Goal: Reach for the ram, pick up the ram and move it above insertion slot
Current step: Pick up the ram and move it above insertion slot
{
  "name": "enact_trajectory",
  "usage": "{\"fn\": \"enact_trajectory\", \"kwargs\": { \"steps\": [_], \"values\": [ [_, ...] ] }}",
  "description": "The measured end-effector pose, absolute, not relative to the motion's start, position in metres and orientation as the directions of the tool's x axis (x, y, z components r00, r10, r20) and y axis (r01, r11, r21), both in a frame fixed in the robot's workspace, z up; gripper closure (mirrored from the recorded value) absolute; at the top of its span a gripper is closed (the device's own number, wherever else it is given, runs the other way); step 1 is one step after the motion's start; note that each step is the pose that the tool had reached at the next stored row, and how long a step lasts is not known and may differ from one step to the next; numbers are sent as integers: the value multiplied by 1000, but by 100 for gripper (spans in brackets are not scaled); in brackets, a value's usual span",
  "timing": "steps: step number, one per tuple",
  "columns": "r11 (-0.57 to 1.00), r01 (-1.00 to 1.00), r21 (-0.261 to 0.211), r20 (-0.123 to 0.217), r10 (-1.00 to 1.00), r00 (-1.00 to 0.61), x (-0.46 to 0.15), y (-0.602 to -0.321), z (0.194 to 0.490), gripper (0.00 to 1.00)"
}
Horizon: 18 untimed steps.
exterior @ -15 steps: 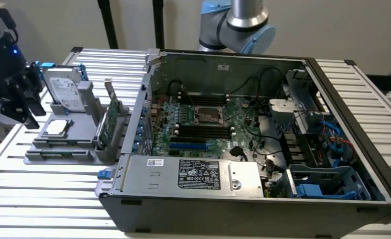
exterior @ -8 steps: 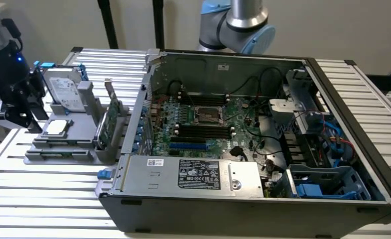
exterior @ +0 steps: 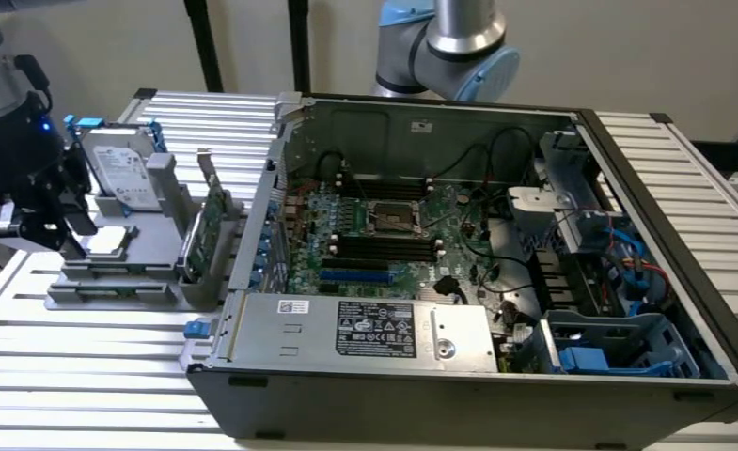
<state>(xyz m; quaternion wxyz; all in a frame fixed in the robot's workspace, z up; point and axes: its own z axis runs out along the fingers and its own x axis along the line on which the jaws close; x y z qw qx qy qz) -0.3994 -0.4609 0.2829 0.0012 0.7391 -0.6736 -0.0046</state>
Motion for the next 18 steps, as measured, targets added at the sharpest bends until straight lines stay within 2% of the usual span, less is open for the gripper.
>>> {"fn": "enact_trajectory", "kwargs": {
  "steps": [18],
  "values": [
    [-92,-996,8,-5,-996,92,-399,-463,250,58]
  ]
}}
